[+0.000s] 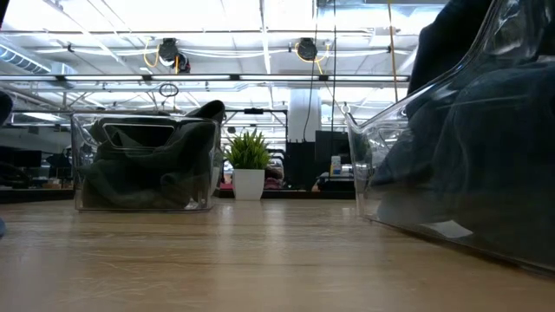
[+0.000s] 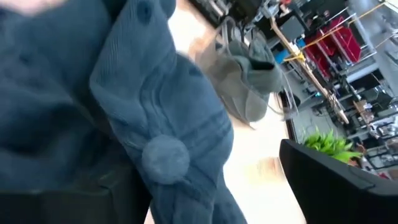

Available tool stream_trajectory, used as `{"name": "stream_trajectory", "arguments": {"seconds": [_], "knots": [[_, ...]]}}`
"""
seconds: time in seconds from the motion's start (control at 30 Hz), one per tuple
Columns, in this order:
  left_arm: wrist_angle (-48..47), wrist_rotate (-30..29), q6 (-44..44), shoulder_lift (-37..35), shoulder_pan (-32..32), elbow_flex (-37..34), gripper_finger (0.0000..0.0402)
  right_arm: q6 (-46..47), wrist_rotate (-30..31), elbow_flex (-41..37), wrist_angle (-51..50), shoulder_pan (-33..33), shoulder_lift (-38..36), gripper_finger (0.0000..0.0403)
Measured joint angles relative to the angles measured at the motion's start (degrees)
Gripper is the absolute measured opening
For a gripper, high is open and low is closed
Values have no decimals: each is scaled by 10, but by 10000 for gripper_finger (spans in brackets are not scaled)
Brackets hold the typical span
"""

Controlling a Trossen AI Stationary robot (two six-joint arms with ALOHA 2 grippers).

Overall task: Pick & Place hat
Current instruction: Put the blue cap into the bottom transparent bin

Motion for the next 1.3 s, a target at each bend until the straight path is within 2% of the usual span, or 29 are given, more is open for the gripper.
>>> {"name": "stream_trajectory", "arguments": {"seconds": [0.1, 0.2, 0.3, 0.4, 0.43, 0.5, 0.77, 0.93, 1.03, 1.07, 1.2, 1.3], "knots": [[0, 0, 0, 0, 0, 0, 115, -11, 0, 0, 45, 1, 9, 300], [0, 0, 0, 0, 0, 0, 115, -18, 0, 0, 72, 13, 10, 250], [0, 0, 0, 0, 0, 0, 115, -17, -1, 0, 100, 29, 10, 160], [0, 0, 0, 0, 0, 0, 115, -17, -2, 0, 127, 49, 10, 44], [0, 0, 0, 0, 0, 0, 115, -23, -2, 0, 139, 55, 10, 23], [0, 0, 0, 0, 0, 0, 115, -30, 12, 0, 174, 64, 10, 16], [0, 0, 0, 0, 0, 0, 115, -72, 159, 0, 325, 72, 24, 8], [0, 0, 0, 0, 0, 0, 115, -81, 249, 2, 410, 59, 95, 8], [0, 0, 0, 0, 0, 0, 115, -132, 345, 25, 463, 55, 156, 8], [0, 0, 0, 0, 0, 0, 115, -162, 360, 35, 483, 55, 177, 8], [0, 0, 0, 0, 0, 0, 115, -266, 360, 79, 590, 55, 243, 7], [0, 0, 0, 0, 0, 0, 115, -322, 360, 101, 612, 55, 275, 7]]}}
